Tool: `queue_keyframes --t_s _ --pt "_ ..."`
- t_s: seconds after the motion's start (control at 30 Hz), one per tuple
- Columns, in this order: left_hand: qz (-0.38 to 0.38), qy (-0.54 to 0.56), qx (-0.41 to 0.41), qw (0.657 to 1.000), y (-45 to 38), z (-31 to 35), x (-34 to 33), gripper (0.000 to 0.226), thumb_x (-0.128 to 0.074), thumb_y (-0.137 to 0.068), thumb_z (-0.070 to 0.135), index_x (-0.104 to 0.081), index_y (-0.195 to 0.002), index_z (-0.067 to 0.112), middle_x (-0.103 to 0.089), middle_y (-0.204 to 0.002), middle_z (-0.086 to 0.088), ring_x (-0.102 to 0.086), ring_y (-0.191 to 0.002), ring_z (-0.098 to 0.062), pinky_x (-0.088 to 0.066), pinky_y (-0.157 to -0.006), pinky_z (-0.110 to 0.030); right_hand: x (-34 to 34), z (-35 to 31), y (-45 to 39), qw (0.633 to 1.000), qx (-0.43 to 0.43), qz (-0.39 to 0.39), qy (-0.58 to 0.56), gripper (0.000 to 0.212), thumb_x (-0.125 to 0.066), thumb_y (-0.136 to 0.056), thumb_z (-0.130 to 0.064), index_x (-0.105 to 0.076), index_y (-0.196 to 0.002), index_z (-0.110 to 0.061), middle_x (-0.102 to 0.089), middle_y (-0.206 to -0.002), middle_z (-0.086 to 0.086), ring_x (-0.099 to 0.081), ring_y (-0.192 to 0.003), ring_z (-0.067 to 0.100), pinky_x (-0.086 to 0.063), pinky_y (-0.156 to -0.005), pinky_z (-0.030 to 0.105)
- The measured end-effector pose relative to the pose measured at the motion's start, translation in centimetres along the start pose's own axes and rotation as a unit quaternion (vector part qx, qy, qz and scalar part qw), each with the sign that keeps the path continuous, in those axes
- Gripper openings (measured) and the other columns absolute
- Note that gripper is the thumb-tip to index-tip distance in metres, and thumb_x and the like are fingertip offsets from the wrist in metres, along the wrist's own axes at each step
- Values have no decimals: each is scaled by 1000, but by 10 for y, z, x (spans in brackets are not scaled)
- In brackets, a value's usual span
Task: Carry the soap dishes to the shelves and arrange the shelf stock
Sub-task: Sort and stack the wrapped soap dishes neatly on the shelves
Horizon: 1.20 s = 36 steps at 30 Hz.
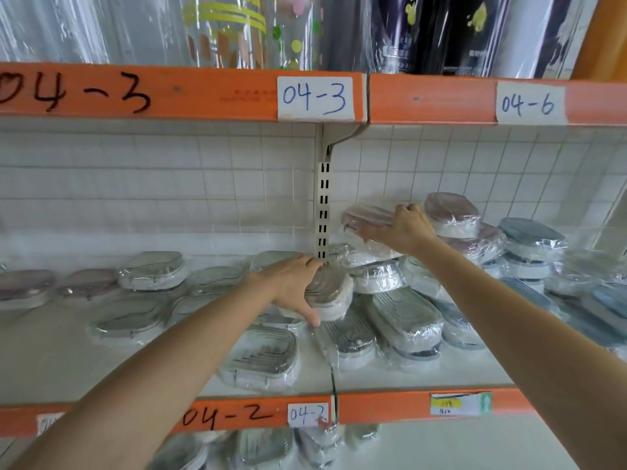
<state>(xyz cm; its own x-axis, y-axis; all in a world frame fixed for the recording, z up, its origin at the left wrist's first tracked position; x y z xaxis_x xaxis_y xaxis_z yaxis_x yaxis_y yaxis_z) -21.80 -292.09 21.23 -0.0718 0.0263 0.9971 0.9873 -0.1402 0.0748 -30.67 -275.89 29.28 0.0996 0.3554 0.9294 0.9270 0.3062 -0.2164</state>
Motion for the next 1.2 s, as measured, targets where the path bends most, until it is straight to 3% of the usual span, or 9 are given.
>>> queue_keyframes --t_s 0.17,0.33,0.53,0.67,0.77,0.83,0.93,1.07,1.2 --pt "48 51 72 995 35 -13 4 119 -72 -64 68 -16 -153 13 -20 -155 -5 -16 -143 -22 -21 -117 -36 -11 -8 28 996 25 -32 -84 85 -61 -72 -70 -54 -116 1 -51 -124 17 -49 -114 30 -43 -87 35" --pt "91 80 120 985 83 -17 8 117 -71 -64 71 -23 -150 8 -25 -151 -8 -20 -139 -23 -25 -114 -36 -25 -27 66 991 61 -72 -95 85 -67 -73 -62 -45 -130 -2 -36 -131 14 -41 -120 29 -37 -103 36" --pt "117 31 143 982 141 -9 -2 118 -66 -61 77 -27 -147 7 -29 -148 -8 -25 -136 -25 -25 -113 -39 -34 -43 118 987 61 -94 -116 95 -78 -66 -55 -38 -137 -4 -31 -139 11 -37 -128 27 -33 -104 30" --pt "103 22 143 984 179 3 -21 122 -66 -58 79 -25 -148 8 -30 -148 -8 -26 -135 -26 -26 -112 -40 -47 -49 156 975 52 -122 -179 107 -87 -49 -51 -39 -130 0 -56 -120 8 -57 -105 24 -50 -83 32" --pt "101 32 140 984 201 15 -38 121 -69 -56 78 -27 -147 9 -28 -150 -10 -25 -137 -27 -25 -114 -41 -53 -47 193 973 53 -124 -189 96 -87 -60 -36 -34 -131 1 -55 -116 5 -54 -102 22 -45 -77 29" --pt "91 41 139 985 212 26 -52 120 -68 -57 77 -28 -147 9 -28 -149 -11 -24 -138 -27 -25 -115 -41 -56 -37 218 975 49 -114 -184 95 -87 -60 -38 -35 -131 -1 -54 -119 6 -53 -107 24 -46 -83 32" --pt "62 43 127 989 221 50 -76 121 -64 -58 79 -24 -148 9 -28 -149 -11 -24 -138 -27 -26 -114 -42 -63 -12 257 975 30 -124 -183 91 -86 -64 -35 -34 -133 -4 -52 -116 5 -49 -97 19 -38 -68 25" --pt "31 45 106 993 222 84 -110 120 -63 -56 82 -30 -144 7 -33 -141 -8 -29 -131 -25 -30 -110 -40 -77 41 301 979 -27 -134 -148 74 -84 -66 -37 -42 -117 -4 -56 -113 9 -50 -91 22 -37 -70 28" --pt "11 59 78 995 212 116 -137 118 -66 -57 80 -29 -144 9 -36 -135 -5 -31 -125 -22 -34 -106 -39 -93 91 327 978 -82 -149 -120 71 -82 -67 -43 -43 -112 -4 -56 -112 11 -52 -94 26 -39 -72 31"
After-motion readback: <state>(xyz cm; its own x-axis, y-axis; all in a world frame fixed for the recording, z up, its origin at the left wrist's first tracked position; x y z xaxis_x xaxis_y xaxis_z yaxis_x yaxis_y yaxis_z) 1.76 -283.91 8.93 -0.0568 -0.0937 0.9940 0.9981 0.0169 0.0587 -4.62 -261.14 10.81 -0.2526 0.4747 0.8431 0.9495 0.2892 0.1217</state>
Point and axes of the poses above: each hand's wrist, its own y-axis away from the middle knuckle, its own x-axis out of the back of the hand, z = x × y, the point moved 7 cm from there along -y, towards the middle knuckle
